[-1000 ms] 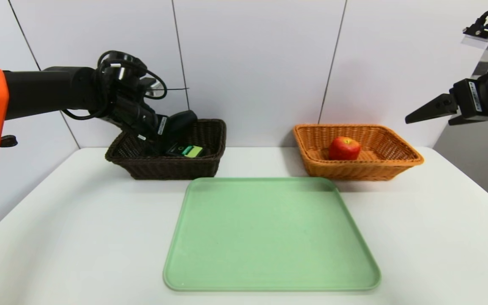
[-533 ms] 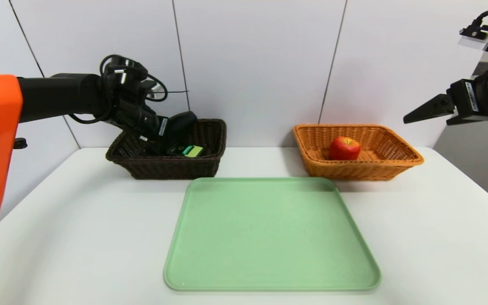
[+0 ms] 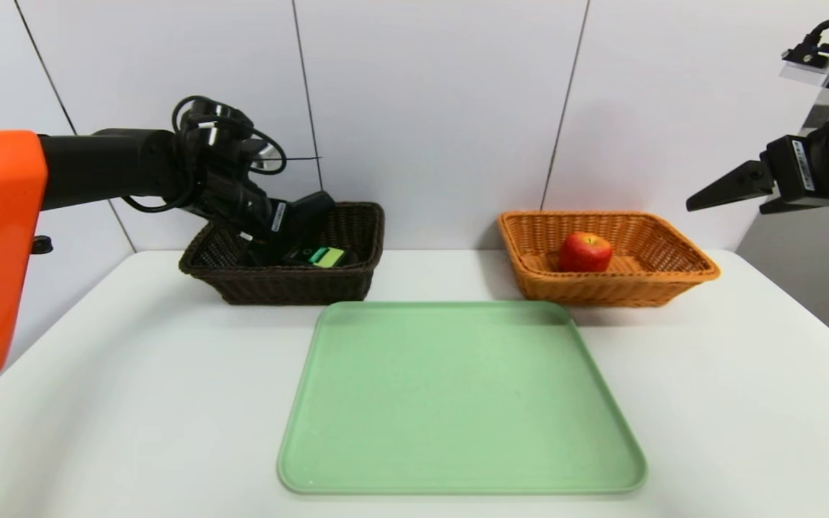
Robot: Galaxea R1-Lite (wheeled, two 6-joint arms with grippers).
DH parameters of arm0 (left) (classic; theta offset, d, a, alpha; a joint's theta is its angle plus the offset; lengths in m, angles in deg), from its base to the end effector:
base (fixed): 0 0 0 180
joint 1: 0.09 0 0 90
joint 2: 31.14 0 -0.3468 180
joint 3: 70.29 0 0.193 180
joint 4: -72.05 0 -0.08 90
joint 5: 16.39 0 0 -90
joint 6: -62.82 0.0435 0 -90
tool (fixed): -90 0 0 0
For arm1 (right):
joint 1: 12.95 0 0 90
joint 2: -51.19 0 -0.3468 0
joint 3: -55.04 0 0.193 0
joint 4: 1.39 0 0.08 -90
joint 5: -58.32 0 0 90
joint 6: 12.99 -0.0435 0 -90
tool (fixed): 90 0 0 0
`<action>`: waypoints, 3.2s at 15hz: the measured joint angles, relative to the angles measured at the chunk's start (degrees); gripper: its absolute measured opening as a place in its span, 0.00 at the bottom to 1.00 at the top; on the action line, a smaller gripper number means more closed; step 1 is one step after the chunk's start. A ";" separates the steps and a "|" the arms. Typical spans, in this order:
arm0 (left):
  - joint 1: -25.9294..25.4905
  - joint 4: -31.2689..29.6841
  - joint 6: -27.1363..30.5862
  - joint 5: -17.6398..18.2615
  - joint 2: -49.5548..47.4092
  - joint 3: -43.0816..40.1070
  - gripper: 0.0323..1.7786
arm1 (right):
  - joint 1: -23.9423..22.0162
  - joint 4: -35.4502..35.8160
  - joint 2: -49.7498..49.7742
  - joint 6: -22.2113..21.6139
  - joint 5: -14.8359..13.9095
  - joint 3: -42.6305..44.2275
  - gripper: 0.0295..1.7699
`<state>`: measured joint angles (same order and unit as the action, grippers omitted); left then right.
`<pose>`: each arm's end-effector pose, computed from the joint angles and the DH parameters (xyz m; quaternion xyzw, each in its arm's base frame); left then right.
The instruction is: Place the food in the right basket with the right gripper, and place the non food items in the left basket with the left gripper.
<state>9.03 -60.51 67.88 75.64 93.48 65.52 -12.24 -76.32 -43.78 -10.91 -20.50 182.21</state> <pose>0.4795 -0.0785 0.2498 0.0610 0.3061 -0.1059 0.9441 0.2833 0.0119 0.3651 0.0164 0.3610 0.1030 0.9267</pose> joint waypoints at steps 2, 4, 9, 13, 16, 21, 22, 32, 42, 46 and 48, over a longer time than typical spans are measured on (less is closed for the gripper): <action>0.02 0.02 0.01 0.05 -0.02 0.00 0.66 | -0.05 0.00 0.07 -0.07 -0.02 -0.07 0.96; 0.02 -0.96 -0.05 0.07 -0.16 0.00 0.73 | -0.02 0.00 0.13 -0.11 0.01 -0.13 0.96; 1.66 -1.94 0.00 0.11 -3.97 0.15 0.84 | 0.02 -0.06 0.51 -0.20 -0.02 -0.22 0.96; 3.72 -1.02 -0.10 0.07 -7.80 0.17 0.89 | 0.15 -0.06 1.18 -0.27 -0.02 -0.88 0.96; 9.68 1.12 -1.04 -0.88 -12.46 0.15 0.91 | 0.09 -0.06 2.36 -0.29 -0.13 -2.21 0.96; 23.65 14.17 -13.79 -10.65 -22.54 -1.49 0.93 | 0.09 -0.01 6.67 -0.20 0.45 -5.38 0.96; 25.08 17.07 -15.45 -11.42 -25.44 -2.82 0.94 | 0.06 -0.01 7.88 -0.18 0.41 -6.19 0.96; 6.95 21.69 -17.70 -12.20 -60.67 -31.56 0.95 | 0.13 0.11 27.23 0.26 0.28 -18.85 0.96; -7.80 23.54 -9.19 -11.98 -91.71 -47.54 0.95 | -0.68 0.51 61.60 -0.02 -4.53 -38.91 0.96; -8.18 26.10 -3.50 -11.74 -104.41 -55.58 0.95 | -0.71 0.74 75.91 -0.05 -4.74 -46.69 0.96; -8.41 26.62 -0.85 -11.65 -110.97 -61.31 0.95 | -0.73 1.68 81.79 0.12 -4.77 -50.41 0.96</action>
<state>0.62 -33.89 67.03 63.99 -17.50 4.21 -12.97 -74.64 38.00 -10.79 -25.27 131.81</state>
